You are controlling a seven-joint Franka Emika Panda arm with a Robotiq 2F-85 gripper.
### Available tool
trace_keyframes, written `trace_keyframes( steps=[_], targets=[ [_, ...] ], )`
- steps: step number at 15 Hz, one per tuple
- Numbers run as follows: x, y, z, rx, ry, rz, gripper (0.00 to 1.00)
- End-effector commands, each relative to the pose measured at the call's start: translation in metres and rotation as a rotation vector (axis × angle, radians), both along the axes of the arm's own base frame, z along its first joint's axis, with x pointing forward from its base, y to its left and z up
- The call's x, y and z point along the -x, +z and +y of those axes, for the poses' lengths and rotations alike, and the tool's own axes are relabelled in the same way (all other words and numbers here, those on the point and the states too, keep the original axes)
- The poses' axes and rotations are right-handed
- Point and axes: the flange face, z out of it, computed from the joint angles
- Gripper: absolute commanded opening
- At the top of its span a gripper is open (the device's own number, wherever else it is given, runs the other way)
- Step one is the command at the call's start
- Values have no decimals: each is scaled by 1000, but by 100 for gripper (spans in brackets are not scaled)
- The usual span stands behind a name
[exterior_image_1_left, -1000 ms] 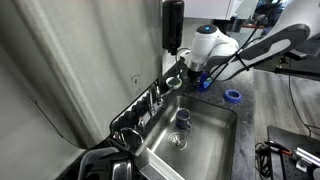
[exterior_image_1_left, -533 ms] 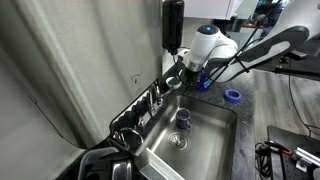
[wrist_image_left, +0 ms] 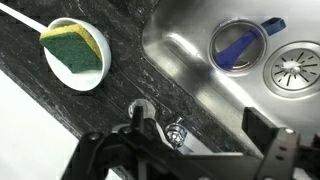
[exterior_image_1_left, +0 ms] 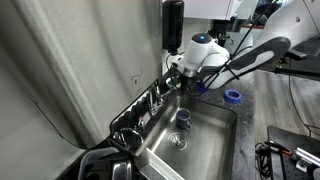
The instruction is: Put the blue cup under the tap in the sink and fill it with water
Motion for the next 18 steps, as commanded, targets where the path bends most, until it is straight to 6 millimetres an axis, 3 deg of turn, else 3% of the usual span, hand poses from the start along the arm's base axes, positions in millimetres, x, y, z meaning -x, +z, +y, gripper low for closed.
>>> trace_keyframes(
  steps=[1,10,18],
  targets=[
    [-18,-10,-13,41,89,-10,100],
    [-50,-28,-25,98,189,-11,100],
    [-64,-47,-28,115,240,15,100]
  ],
)
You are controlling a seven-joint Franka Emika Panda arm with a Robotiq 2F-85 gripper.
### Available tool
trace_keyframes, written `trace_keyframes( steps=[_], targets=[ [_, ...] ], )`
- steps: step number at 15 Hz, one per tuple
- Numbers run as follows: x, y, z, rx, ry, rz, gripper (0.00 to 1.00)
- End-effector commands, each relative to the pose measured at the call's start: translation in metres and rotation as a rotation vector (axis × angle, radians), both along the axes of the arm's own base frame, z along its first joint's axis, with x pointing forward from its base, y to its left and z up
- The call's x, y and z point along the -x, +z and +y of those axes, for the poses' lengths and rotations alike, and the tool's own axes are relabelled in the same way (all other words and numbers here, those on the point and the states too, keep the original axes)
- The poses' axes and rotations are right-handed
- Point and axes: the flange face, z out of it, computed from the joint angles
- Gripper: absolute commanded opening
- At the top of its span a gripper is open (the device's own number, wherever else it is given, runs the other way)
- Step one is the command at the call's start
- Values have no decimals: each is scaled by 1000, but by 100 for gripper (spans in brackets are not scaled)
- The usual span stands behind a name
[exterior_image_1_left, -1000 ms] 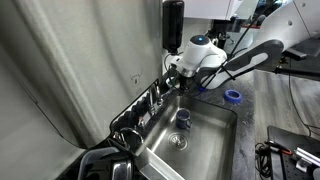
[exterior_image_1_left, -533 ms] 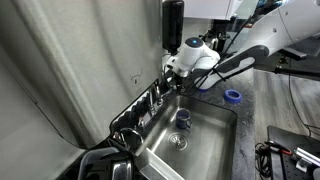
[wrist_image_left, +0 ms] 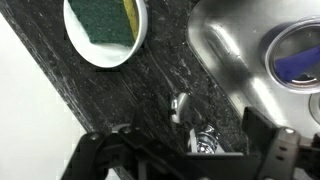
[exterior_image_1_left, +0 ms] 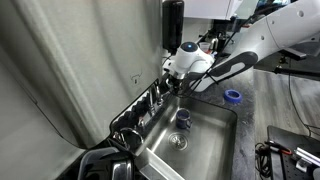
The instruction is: Put the blue cup under the tap in the sink and fill it with water
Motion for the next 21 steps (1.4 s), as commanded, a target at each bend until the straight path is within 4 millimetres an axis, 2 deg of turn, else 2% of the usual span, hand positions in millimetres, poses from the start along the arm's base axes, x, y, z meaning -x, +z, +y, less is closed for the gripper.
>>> trace_keyframes(
  steps=[1,8,21],
  targets=[
    [-9,-7,-5,15,44,7,100],
    [-6,-17,-7,21,83,60,100],
    [9,-15,-5,-5,132,144,100]
  ],
)
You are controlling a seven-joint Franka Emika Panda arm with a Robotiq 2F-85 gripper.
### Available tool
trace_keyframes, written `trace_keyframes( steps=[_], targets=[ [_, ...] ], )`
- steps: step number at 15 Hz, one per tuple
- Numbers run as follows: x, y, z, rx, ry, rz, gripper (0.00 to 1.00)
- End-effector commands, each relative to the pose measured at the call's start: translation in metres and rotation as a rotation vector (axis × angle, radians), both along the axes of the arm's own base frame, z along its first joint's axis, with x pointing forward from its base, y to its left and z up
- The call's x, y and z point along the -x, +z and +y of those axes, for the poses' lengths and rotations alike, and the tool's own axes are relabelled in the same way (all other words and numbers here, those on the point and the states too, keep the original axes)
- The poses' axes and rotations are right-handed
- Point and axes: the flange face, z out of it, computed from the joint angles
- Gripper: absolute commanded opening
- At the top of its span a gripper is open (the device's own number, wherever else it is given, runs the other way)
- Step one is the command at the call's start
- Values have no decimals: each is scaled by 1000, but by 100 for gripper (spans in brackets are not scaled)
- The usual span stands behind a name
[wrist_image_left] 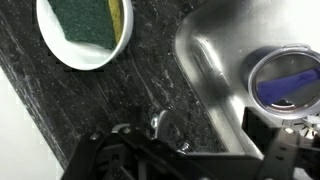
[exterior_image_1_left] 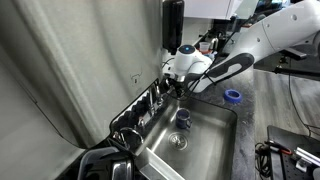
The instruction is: Put the blue cup under the tap in the sink and fill it with water
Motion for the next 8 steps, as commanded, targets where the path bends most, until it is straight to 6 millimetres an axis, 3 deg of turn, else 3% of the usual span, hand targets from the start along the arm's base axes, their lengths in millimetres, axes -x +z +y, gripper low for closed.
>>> trace_keyframes(
  steps=[1,8],
  targets=[
    [8,8,1,-23,20,38,100],
    [20,13,1,-31,-19,72,100]
  ],
)
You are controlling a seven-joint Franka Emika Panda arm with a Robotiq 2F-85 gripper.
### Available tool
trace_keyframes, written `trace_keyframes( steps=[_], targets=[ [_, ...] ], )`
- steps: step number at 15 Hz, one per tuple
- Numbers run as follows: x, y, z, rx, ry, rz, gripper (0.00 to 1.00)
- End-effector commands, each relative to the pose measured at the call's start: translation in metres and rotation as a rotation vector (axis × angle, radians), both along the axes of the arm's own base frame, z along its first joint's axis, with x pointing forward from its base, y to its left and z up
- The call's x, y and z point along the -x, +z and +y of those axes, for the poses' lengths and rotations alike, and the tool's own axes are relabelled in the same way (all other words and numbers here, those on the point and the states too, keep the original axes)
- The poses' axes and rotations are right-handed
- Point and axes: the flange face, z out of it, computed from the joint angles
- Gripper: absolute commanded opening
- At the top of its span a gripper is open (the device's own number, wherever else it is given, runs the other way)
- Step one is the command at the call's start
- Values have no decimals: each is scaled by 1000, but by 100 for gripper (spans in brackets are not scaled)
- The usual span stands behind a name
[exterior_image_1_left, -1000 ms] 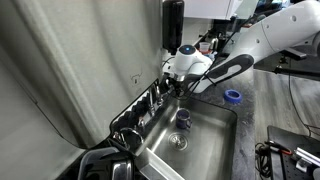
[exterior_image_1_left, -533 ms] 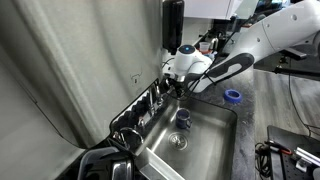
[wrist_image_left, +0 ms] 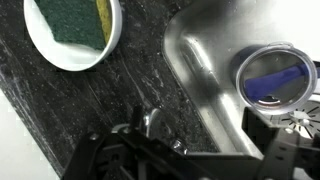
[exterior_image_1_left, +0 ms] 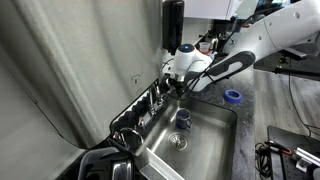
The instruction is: Put the blue cup under the tap in the sink and fill it with water
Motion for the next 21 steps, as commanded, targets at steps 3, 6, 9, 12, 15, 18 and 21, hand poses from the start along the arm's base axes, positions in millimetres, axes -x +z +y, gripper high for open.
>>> trace_keyframes(
  steps=[3,6,9,12,15,18,21],
  targets=[
    [25,13,1,-12,7,46,100],
    [32,14,5,-16,16,51,100],
    [39,12,11,-27,30,60,100],
    [45,10,19,-27,49,64,100],
    [50,10,24,-31,65,71,100],
    [55,10,29,-35,82,70,100],
    [59,10,31,-37,93,75,100]
  ],
)
